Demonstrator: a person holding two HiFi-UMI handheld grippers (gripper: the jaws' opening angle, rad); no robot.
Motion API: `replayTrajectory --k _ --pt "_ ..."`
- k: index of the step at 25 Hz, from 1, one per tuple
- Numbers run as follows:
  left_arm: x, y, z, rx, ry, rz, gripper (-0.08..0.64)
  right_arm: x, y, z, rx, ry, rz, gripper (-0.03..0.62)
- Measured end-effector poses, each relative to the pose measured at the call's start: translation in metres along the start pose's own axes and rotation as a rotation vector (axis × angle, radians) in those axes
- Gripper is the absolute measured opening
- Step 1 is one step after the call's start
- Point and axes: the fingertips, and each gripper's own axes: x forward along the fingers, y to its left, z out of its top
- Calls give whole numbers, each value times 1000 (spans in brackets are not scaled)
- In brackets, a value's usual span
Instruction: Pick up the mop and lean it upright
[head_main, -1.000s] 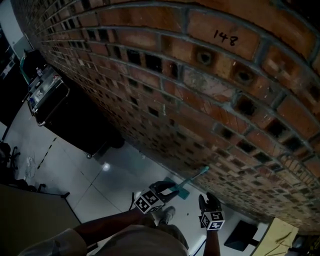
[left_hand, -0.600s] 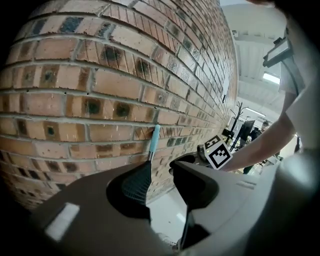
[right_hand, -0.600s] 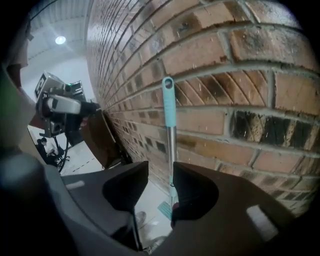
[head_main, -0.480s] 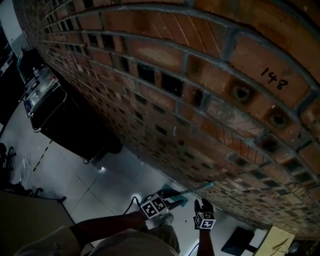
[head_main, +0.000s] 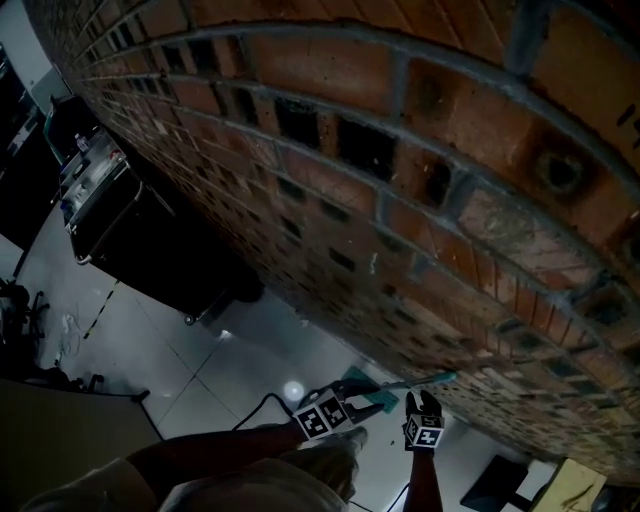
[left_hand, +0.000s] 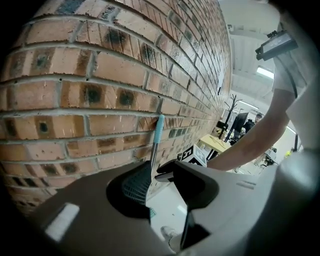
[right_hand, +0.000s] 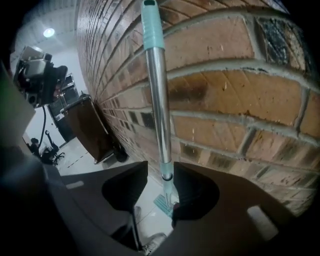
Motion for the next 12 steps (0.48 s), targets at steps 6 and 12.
replayTrajectory --k 6,12 --pt "-4 13 -4 -3 -2 2 158 31 -10 -8 21 21 -23 153" --pt "-12 16 -21 -22 24 -6 158 47 -17 -11 60 28 -59 153"
